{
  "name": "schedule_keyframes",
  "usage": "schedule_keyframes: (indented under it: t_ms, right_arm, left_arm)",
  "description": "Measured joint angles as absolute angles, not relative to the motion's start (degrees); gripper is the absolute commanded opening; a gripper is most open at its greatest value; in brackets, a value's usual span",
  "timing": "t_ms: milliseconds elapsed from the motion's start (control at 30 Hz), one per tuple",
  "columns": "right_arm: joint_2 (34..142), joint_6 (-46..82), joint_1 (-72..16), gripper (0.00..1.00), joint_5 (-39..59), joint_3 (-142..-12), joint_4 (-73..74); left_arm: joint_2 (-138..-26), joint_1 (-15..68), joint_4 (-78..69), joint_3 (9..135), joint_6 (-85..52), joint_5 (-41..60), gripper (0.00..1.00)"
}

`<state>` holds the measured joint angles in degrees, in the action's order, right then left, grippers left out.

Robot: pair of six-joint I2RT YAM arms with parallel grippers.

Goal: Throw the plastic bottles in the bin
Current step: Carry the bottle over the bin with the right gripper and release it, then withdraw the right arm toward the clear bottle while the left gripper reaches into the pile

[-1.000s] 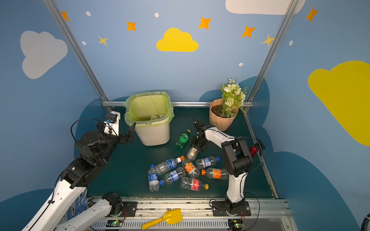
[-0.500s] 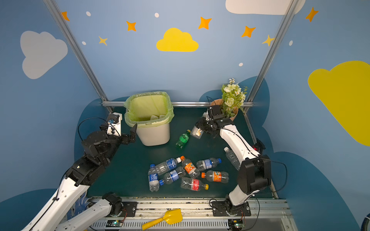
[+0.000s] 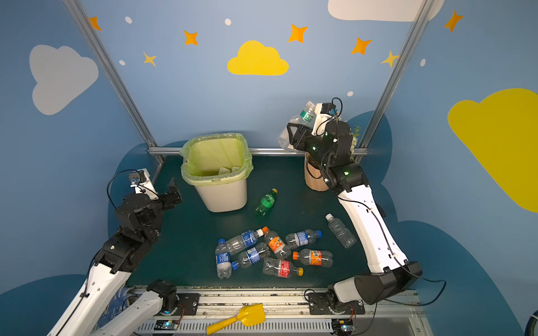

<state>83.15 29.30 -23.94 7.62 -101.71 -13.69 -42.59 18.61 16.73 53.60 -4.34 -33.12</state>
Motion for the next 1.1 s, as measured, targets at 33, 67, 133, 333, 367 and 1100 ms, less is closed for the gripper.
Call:
schedule_keyframes:
  t_ms: [33, 67, 133, 333, 367, 1100]
  right_arm:
    - [84.1, 29.3, -25.1, 0.59, 8.1, -103.5, -12.8]
    - [85.4, 29.3, -26.6, 0.59, 8.6, -105.4, -12.0]
    - [88.6, 29.3, -29.6, 0.6, 9.7, -108.9, -10.6]
    - [104.5, 28.9, -37.9, 0.76, 14.7, -119.4, -12.3]
    - [108.3, 28.4, -38.8, 0.84, 15.6, -122.6, -14.5]
    - [67.2, 16.6, -20.0, 0.96, -1.4, -85.3, -24.4]
  left_arm:
    - [-42.6, 17.9, 17.5, 53.6, -5.4, -33.1, 1.0]
    - [-42.5, 17.2, 18.1, 53.6, -6.5, -32.9, 1.0]
    - [-42.7, 16.2, 19.3, 53.5, -8.2, -32.4, 1.0]
    - [-42.8, 15.4, 20.4, 53.3, -10.8, -30.0, 1.0]
    - [-42.8, 15.4, 20.4, 53.3, -10.9, -29.6, 1.0]
    - [-39.9, 16.2, 17.4, 53.3, -4.9, -16.2, 1.0]
